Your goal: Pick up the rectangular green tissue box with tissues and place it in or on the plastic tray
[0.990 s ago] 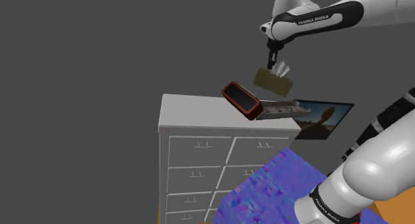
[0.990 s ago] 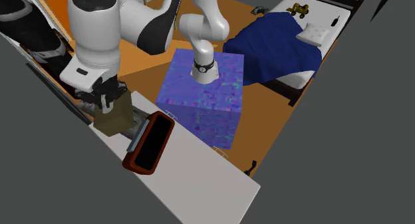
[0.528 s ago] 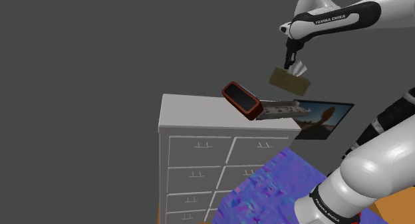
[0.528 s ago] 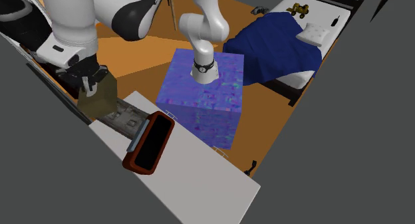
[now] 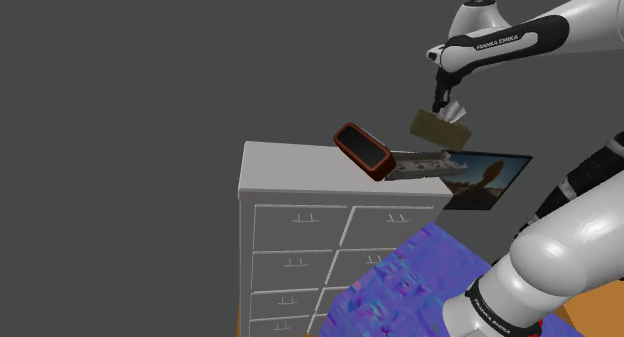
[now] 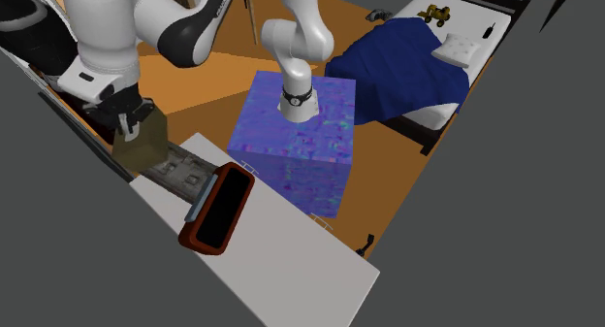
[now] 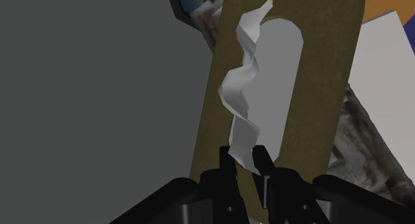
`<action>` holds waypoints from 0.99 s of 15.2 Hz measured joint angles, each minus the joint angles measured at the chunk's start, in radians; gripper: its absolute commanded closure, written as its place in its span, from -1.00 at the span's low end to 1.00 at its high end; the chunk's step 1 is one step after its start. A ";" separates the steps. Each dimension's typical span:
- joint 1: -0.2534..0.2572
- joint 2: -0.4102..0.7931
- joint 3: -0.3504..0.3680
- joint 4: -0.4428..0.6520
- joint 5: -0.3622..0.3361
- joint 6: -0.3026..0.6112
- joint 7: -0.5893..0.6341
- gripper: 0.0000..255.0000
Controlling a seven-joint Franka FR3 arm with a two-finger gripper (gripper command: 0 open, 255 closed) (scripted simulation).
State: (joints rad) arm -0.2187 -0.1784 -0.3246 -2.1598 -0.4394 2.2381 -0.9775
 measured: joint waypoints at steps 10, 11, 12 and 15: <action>-0.010 0.048 -0.010 -0.086 -0.028 0.129 0.045 1.00; -0.010 0.054 -0.011 -0.091 -0.031 0.140 0.049 1.00; -0.011 0.063 -0.012 -0.096 -0.033 0.153 0.054 1.00; -0.013 0.084 -0.014 -0.116 -0.043 0.192 0.071 1.00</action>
State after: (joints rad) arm -0.2321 -0.0944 -0.3385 -2.2760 -0.4821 2.4303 -0.9065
